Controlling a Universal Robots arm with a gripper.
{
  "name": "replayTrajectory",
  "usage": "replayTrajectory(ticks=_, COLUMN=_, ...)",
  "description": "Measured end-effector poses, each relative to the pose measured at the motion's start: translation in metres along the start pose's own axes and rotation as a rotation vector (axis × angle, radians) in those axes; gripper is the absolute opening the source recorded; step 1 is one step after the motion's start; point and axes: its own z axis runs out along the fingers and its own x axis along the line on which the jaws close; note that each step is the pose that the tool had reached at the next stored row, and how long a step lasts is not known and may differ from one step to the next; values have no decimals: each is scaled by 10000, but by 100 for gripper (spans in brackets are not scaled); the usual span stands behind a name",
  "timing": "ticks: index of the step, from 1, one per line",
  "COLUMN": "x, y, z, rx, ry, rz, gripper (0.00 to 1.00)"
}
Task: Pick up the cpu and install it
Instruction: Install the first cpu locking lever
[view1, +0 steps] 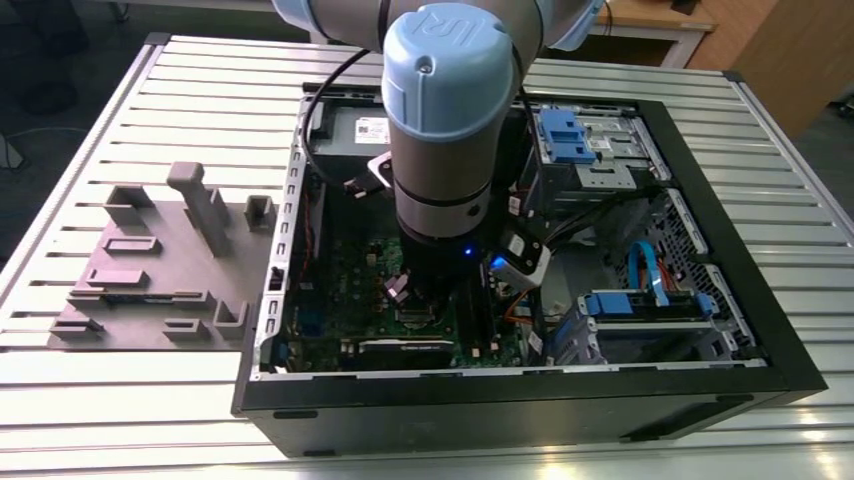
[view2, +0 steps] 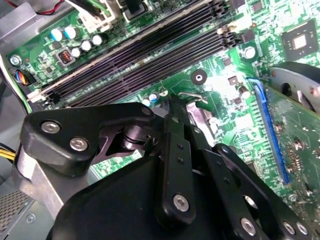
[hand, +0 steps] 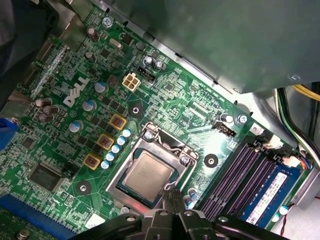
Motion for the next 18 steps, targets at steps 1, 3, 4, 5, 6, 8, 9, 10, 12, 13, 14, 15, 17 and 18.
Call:
replayTrajectory(ticks=1, x=0, y=0, z=0, rx=0, ry=0, rz=1, gripper=10)
replayTrajectory(ticks=3, x=0, y=-1, z=0, rx=-2, ry=-1, rz=0, gripper=10)
replayTrajectory(ticks=4, x=0, y=-1, z=1, rx=-3, ry=-2, rz=0, gripper=10)
replayTrajectory(ticks=5, x=-7, y=-6, z=1, rx=-7, ry=3, rz=1, gripper=10)
replayTrajectory(ticks=6, x=-25, y=-18, z=3, rx=-16, ry=15, rz=3, gripper=10)
replayTrajectory(ticks=8, x=-32, y=-24, z=3, rx=-24, ry=25, rz=1, gripper=10)
replayTrajectory(ticks=9, x=-36, y=-27, z=3, rx=-30, ry=30, rz=0, gripper=10)
replayTrajectory(ticks=10, x=-39, y=-31, z=3, rx=-36, ry=36, rz=0, gripper=10)
replayTrajectory(ticks=12, x=-45, y=-39, z=0, rx=-47, ry=50, rz=0, gripper=10)
replayTrajectory(ticks=13, x=-47, y=-44, z=-2, rx=-52, ry=57, rz=0, gripper=10)
replayTrajectory(ticks=14, x=-49, y=-50, z=-4, rx=-55, ry=66, rz=0, gripper=10)
replayTrajectory(ticks=15, x=-49, y=-56, z=-7, rx=-59, ry=74, rz=-1, gripper=10)
replayTrajectory(ticks=17, x=-46, y=-67, z=-8, rx=-66, ry=81, rz=1, gripper=10)
replayTrajectory(ticks=18, x=-44, y=-73, z=-8, rx=-70, ry=80, rz=0, gripper=10)
